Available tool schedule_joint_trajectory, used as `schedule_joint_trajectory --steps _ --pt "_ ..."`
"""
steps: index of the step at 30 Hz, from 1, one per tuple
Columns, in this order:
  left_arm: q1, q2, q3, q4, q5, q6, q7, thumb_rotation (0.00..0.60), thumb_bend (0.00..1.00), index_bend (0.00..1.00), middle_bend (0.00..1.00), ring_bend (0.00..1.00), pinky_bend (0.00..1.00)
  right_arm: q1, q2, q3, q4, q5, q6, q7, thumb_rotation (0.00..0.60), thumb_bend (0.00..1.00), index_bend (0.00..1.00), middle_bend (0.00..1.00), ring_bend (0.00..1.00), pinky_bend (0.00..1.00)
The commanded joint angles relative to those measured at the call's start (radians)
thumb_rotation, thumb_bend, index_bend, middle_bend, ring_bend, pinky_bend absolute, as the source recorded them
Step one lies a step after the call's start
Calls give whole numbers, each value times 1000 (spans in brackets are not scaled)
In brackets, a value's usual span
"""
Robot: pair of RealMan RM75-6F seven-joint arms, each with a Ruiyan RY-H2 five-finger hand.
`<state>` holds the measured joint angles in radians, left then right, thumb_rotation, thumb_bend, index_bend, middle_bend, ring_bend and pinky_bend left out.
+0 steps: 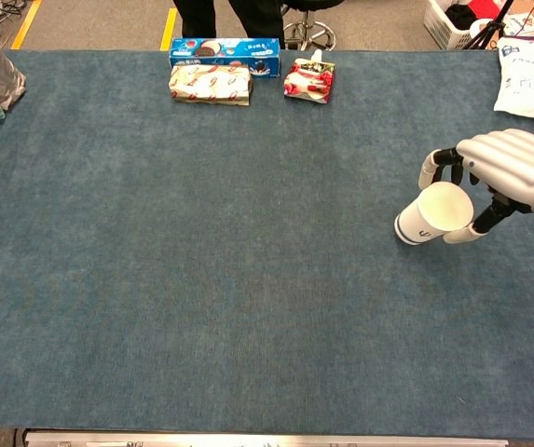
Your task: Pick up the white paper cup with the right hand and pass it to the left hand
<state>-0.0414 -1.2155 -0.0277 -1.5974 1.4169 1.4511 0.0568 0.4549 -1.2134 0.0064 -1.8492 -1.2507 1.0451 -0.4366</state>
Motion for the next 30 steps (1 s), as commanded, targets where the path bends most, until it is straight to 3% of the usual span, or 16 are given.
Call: schedule_joint_trajectory --steps 1,14,23,30 --pt "-4 1 -1 -9 6 0 2 600 252 319 350 311 597 0 24 8 -22 -8 9 17 600 0 419 431 423 441" --pt "-80 -23 -37 -129 11 -74 0 600 248 319 345 312 597 27 132 72 -122 -22 32 56 600 0 419 436 428 441" --pt "-165 -103 -75 -172 3 -151 -7 600 248 319 342 312 597 73 167 125 -165 -9 15 66 600 0 429 440 433 456" --pt "-223 -171 -123 -201 -39 -192 -45 600 232 294 275 302 593 113 184 163 -202 1 -1 72 600 0 433 443 435 456"
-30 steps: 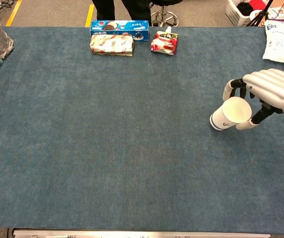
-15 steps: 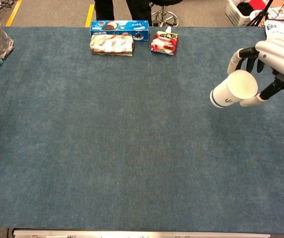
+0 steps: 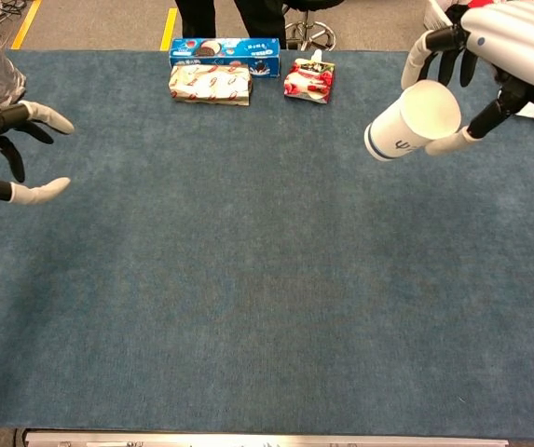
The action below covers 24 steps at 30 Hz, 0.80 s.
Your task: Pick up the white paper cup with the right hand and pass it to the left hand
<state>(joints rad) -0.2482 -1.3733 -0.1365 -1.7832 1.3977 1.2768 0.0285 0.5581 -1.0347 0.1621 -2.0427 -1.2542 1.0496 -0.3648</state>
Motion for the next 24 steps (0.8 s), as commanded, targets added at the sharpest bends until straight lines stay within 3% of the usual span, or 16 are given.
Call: schedule_joint_trajectory --steps 1,15,24 --pt "-26 -16 -19 -26 -34 -32 -22 600 216 287 267 296 593 16 6 13 -14 7 -7 -1 600 0 434 444 437 456" --pt "-132 -24 -72 -118 -220 -213 -106 600 96 167 100 178 444 89 6 52 -61 53 -46 -9 600 0 449 451 444 456" --pt "-185 -123 -125 -76 -251 -226 -205 600 95 153 76 138 394 129 -6 59 -60 93 -82 20 600 0 455 451 444 456"
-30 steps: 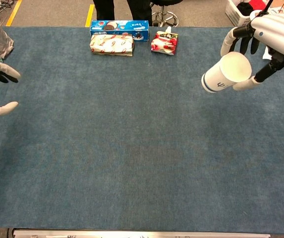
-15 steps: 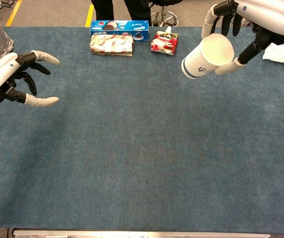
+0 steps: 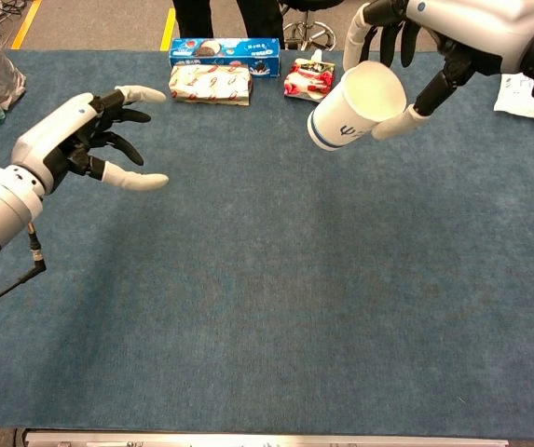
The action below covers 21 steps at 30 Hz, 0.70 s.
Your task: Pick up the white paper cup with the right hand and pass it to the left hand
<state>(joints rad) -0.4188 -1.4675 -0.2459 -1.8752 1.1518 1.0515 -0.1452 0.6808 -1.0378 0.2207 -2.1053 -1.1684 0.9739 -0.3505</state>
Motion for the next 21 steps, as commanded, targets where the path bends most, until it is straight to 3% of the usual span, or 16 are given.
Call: schedule_joint_trajectory --steps 1,21 --pt "-21 -40 -20 22 -8 -4 -46 600 95 153 76 138 394 11 -3 1 4 13 -12 12 600 0 455 451 444 456" --pt "-105 -151 -29 53 -3 -28 -79 600 95 157 74 138 393 86 -55 12 51 52 -77 106 600 0 457 451 444 456"
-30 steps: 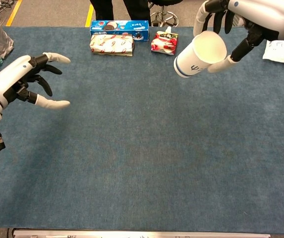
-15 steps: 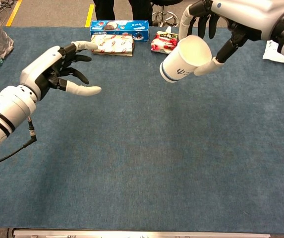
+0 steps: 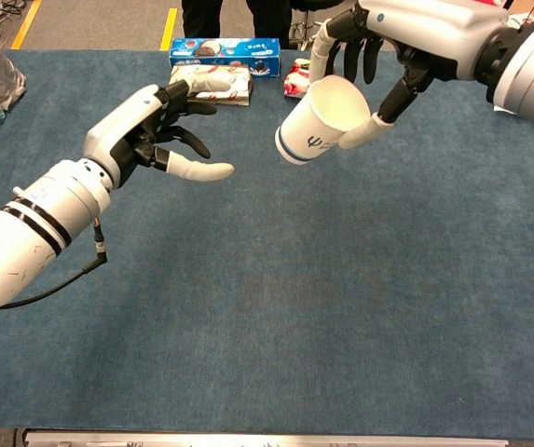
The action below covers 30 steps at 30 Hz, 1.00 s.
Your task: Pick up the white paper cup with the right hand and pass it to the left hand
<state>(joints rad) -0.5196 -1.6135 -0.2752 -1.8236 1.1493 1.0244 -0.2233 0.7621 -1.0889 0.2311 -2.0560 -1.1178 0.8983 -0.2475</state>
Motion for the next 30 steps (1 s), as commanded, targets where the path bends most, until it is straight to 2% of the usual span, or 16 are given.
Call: schedule_joint_trajectory --steps 1,13,30 --pt "-6 -8 0 2 -1 -1 -2 600 95 158 74 138 393 7 -6 3 3 2 -2 4 600 0 457 451 444 456" --pt "-31 -45 -7 14 -24 -11 -33 600 96 159 74 138 393 60 -54 10 25 25 -20 10 600 0 457 451 444 456" --pt "-49 -44 7 14 -10 -36 -65 600 95 159 68 138 393 115 -128 16 68 49 -18 13 600 0 474 455 448 456"
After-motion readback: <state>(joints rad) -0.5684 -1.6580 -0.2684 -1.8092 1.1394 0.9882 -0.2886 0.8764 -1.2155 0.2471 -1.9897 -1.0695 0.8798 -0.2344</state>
